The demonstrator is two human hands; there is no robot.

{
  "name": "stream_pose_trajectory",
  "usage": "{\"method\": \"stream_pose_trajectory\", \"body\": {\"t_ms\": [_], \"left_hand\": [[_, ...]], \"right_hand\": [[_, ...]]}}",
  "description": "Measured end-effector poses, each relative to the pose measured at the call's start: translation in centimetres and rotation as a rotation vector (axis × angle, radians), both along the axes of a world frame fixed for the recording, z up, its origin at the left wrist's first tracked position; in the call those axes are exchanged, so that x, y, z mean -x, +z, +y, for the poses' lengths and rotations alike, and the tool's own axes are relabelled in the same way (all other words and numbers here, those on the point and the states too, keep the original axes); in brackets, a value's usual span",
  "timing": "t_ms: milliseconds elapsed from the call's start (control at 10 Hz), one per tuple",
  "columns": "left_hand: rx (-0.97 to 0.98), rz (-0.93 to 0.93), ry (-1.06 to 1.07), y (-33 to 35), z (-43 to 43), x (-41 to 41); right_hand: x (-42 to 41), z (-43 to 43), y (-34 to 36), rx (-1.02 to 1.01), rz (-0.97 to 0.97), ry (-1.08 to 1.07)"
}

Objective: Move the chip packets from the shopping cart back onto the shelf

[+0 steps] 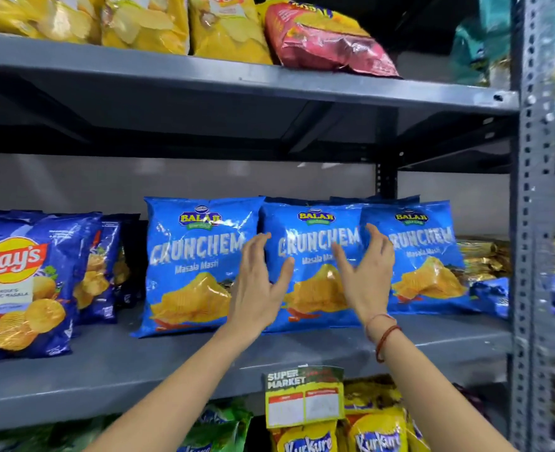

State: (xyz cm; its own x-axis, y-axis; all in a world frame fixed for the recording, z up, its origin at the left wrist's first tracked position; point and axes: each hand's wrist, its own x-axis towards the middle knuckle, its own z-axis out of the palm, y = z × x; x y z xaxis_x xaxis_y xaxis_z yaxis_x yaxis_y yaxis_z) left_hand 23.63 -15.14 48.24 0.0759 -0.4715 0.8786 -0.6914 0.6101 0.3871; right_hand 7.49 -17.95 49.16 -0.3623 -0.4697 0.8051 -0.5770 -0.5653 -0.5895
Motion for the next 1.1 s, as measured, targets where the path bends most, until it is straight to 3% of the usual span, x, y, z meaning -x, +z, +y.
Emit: {"method": "stream_pose_trajectory", "body": {"t_ms": [100,300,400,600,800,1000,1100], "left_hand": [[-0.093,0.090,0.009,-0.8,-0.8,2.8],[-0.327,0.364,-0.002,-1.0,-3.3,4.3],[-0.357,0.398,0.033,-1.0,-3.7,4.4],[-0.248,0.353,0.002,-1.4,-4.2,5.1],[-0.207,0.368,-0.050,-1.5,-4.7,4.9],[-0.257,0.285,0.092,-1.9,-3.6,5.1],[-0.152,0.203,0.173,-2.5,-2.6,5.2]], "right_hand": [[1.6,-1.1,-0.5,-0.080,-0.028,0.040],[2.4,-2.3,0.4,-0.352,-0.193,0.432],[2.5,-3.3,0.3,-0.316,-0.208,0.472],[2.5,-5.1,-0.2,-0.151,-0.255,0.497],[2.4,-5.7,-0.8,-0.135,-0.248,0.524],[2.6,-4.3,-1.1,-0.171,-0.212,0.460],[3.3,-3.2,-0.8,-0.067,-0.287,0.381]]}}
